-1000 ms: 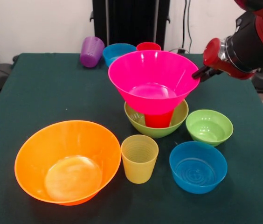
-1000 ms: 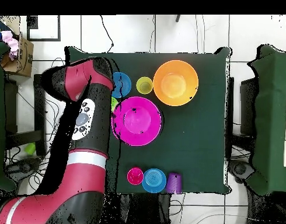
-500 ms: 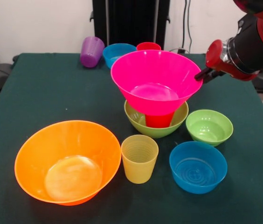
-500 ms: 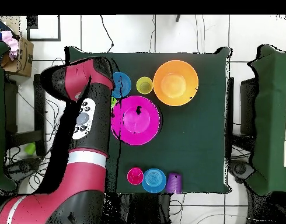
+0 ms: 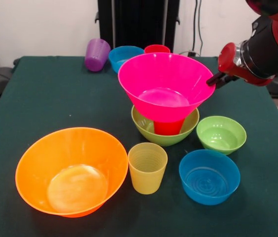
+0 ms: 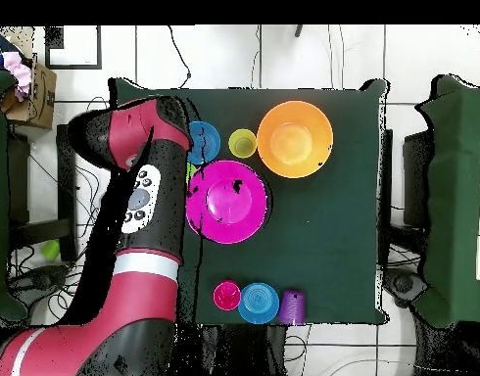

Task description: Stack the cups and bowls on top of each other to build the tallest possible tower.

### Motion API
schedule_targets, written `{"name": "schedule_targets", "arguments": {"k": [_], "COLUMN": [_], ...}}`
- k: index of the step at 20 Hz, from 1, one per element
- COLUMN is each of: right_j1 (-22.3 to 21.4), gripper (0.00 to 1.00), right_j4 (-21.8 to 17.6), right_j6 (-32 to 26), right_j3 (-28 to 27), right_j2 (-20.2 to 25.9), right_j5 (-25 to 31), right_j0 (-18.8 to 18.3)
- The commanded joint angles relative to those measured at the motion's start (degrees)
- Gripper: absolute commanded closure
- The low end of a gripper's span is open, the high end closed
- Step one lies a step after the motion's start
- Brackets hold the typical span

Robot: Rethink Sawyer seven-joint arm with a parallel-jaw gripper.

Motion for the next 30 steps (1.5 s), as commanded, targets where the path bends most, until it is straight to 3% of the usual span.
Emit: {"name": "schedule_targets", "arguments": {"k": [1, 17, 18, 30], "right_j1": [0.5, 0.5, 0.6, 0.8], "gripper": [1.00, 1.00, 0.00, 0.00], "right_j4": [1.3, 1.3, 1.3, 1.4], "right_j6": [4.8, 4.7, 4.8, 4.9], "right_j3": [0.7, 0.7, 0.6, 0.1], "right_j2": [6.0, 6.1, 6.1, 5.8], "right_j5": [-2.8, -2.5, -2.4, -2.1], "right_j0": [-0.9, -0.9, -0.9, -0.9]}}
